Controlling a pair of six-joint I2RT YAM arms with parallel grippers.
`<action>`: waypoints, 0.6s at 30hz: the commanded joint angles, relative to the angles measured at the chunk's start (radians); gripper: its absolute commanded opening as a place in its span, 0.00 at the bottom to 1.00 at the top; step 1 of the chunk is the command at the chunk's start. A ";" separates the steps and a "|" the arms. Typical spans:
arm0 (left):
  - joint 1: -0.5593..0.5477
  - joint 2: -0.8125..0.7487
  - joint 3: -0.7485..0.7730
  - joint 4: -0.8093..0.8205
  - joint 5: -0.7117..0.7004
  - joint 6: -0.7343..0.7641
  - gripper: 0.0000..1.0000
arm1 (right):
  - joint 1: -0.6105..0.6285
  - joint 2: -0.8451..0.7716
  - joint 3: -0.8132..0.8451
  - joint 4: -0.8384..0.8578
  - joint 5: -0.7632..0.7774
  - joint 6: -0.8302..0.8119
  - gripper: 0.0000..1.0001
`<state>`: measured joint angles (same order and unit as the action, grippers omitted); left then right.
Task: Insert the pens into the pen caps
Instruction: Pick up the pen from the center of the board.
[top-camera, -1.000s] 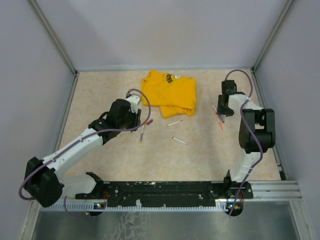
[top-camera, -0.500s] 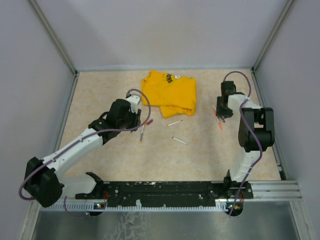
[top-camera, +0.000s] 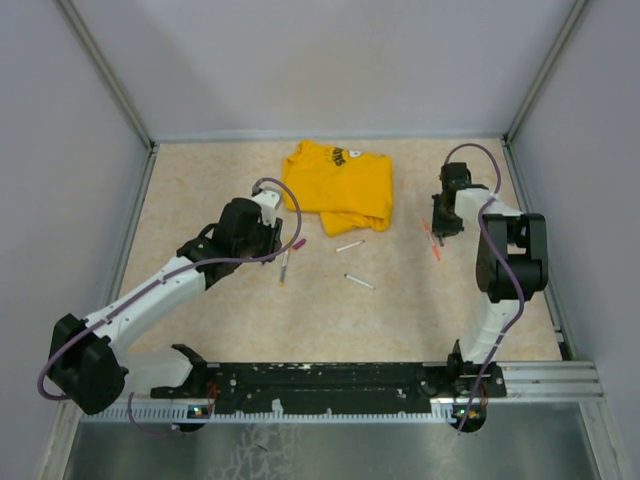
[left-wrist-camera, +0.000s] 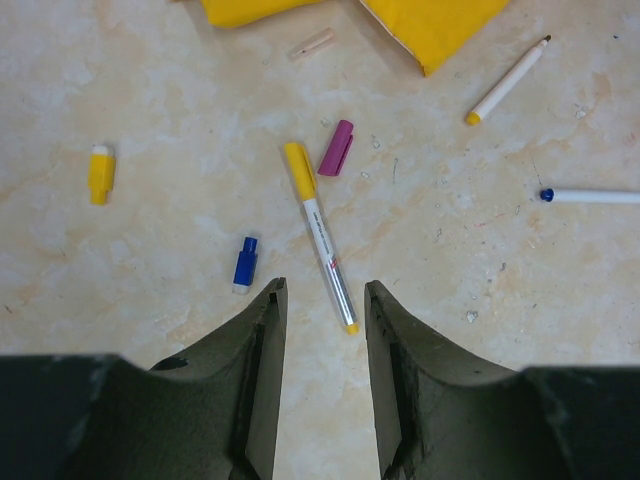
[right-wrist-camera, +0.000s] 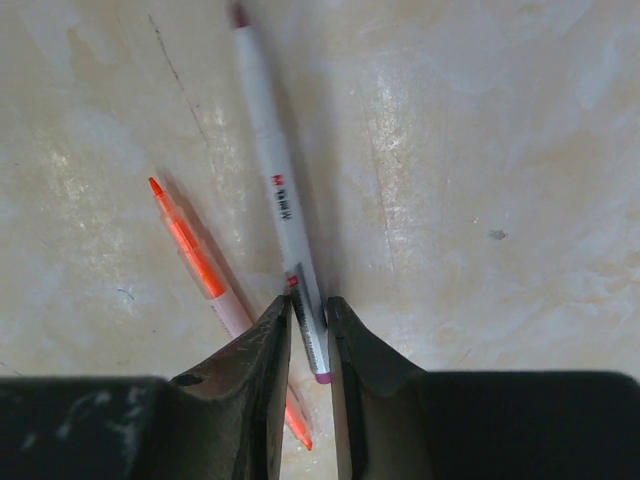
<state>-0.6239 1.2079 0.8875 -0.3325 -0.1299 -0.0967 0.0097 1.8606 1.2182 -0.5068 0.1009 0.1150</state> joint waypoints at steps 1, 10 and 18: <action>-0.001 0.011 0.007 0.007 0.013 -0.002 0.42 | -0.005 0.015 0.003 -0.003 -0.034 -0.012 0.19; -0.001 0.018 0.008 0.009 0.016 -0.001 0.42 | -0.005 -0.019 -0.010 -0.004 -0.013 -0.011 0.07; -0.001 0.019 0.008 0.010 0.019 -0.001 0.42 | -0.004 -0.089 -0.011 0.000 0.108 -0.016 0.05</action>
<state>-0.6239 1.2232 0.8875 -0.3325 -0.1223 -0.0967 0.0097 1.8580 1.2167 -0.5072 0.1280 0.1143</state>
